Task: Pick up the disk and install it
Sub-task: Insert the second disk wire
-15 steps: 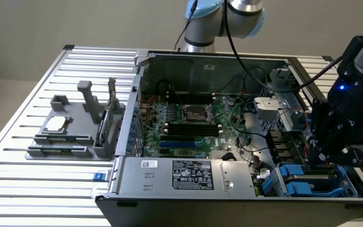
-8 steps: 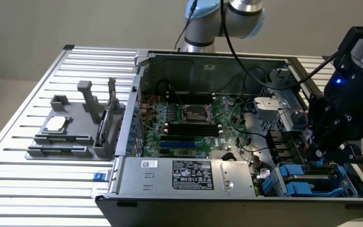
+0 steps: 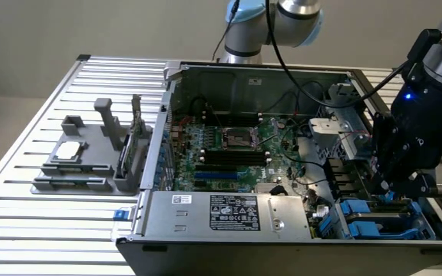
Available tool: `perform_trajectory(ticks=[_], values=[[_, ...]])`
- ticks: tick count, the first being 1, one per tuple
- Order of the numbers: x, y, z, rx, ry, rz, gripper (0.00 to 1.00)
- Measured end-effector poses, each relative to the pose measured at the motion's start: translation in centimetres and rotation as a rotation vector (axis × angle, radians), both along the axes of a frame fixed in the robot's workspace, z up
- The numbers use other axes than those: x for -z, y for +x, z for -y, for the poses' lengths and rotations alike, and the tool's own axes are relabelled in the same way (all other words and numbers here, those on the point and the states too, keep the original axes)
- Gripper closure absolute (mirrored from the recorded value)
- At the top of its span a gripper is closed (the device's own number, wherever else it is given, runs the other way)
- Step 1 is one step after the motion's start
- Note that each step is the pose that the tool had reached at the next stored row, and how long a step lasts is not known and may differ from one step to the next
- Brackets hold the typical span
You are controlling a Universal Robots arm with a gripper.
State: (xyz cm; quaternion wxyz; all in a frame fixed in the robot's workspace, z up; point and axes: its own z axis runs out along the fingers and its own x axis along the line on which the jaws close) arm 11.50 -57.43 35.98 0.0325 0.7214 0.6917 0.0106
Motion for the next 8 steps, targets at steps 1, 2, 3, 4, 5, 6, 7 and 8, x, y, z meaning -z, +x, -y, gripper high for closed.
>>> perform_trajectory(ticks=[1,2,3,4,5,6,7,8], values=[[0.01,0.0,0.0,0.0,0.0005,0.0,0.89],[0.0,0.0,0.0,0.0,0.0008,0.0,0.89],[0.01,0.0,0.0,0.0,0.0013,0.0,0.89],[0.0,0.0,0.0,0.0,0.0015,0.0,0.89],[0.0,0.0,0.0,0.0,0.0023,0.0,0.89],[0.01,0.0,0.0,0.0,0.0031,0.0,0.89],[0.01,0.0,0.0,0.0,0.0035,0.0,0.89],[0.01,0.0,0.0,0.0,0.0038,0.0,0.89]])
